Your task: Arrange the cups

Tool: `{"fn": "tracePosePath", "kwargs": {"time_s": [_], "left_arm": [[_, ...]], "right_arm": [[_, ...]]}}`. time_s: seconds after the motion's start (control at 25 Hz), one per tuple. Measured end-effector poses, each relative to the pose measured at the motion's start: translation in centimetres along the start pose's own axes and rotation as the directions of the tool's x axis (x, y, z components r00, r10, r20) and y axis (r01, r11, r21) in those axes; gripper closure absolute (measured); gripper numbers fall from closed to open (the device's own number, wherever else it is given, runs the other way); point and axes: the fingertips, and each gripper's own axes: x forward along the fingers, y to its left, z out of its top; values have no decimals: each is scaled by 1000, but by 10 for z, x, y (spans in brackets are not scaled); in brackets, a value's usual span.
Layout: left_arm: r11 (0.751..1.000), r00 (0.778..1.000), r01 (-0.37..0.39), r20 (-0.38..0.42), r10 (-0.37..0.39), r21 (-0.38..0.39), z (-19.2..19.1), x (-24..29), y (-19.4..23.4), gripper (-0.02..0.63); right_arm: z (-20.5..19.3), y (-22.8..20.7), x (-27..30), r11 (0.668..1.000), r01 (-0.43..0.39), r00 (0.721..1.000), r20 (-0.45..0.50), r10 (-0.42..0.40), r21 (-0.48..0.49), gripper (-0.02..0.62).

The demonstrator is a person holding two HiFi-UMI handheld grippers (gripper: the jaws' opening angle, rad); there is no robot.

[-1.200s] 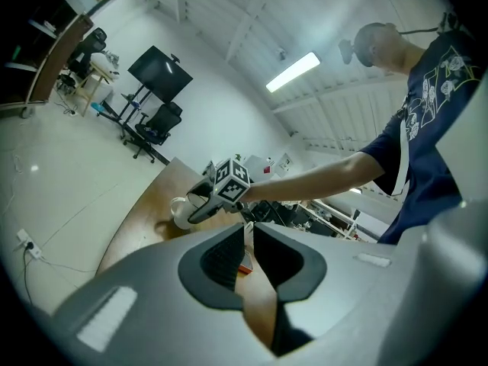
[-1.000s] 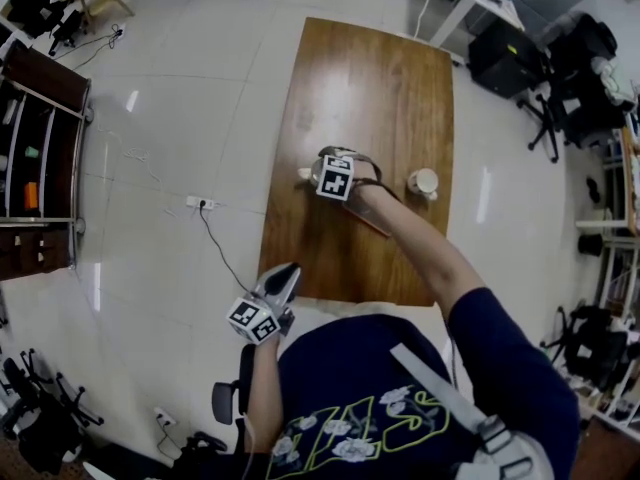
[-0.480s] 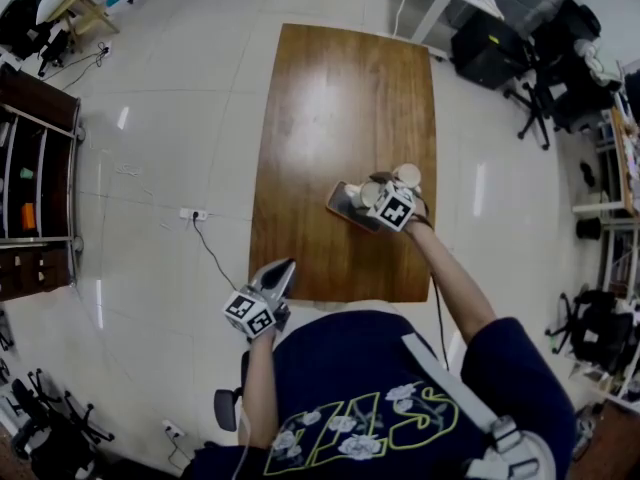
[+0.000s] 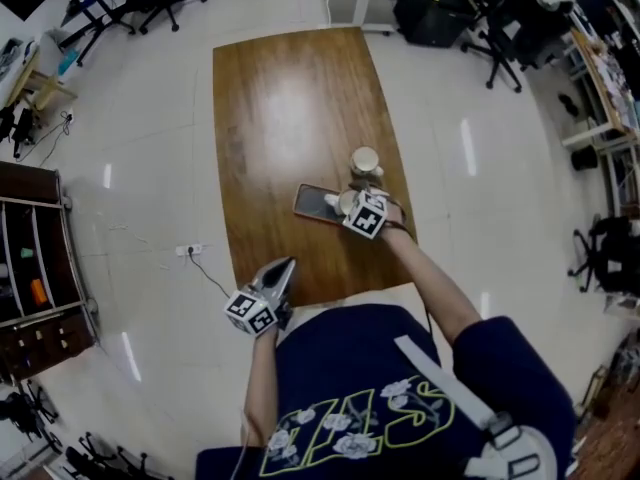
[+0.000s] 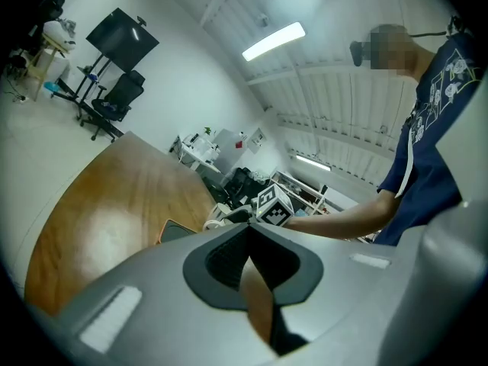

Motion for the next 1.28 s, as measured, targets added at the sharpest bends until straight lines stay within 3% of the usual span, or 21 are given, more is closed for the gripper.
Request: {"fn": "tracePosePath", "kwargs": {"time_s": [0.28, 0.44, 0.52, 0.6, 0.88, 1.04, 1.28], "left_arm": [[1000, 999, 4, -32, -4, 24, -1, -1, -10, 601], [1000, 1000, -17, -16, 17, 7, -4, -5, -1, 601], [1000, 1000, -13, -5, 13, 1, 0, -4, -4, 601], [1000, 1000, -14, -1, 14, 1, 0, -4, -3, 601], [1000, 1000, -24, 6, 24, 5, -1, 0, 10, 601], [1000, 1000, -13, 23, 13, 11, 7, 8, 7, 603], [1000, 999, 20, -28, -20, 22, -3, 18, 6, 603]], "right_arm": [[-1, 8, 5, 995, 16, 997, -71, -23, -98, 201], [3, 8, 8, 991, 30, 998, -43, -35, -129, 198], [3, 9, 9, 995, 31, 1000, 7, -31, -98, 179], [3, 10, 8, 998, 26, 997, 67, -23, -51, 88], [-1, 14, -25, 992, 34, 968, 241, -64, 124, 40], [-10, 25, -39, 982, 21, 954, 289, -76, 189, 44], [-22, 44, -51, 964, -11, 929, 360, -88, 265, 65]]}}
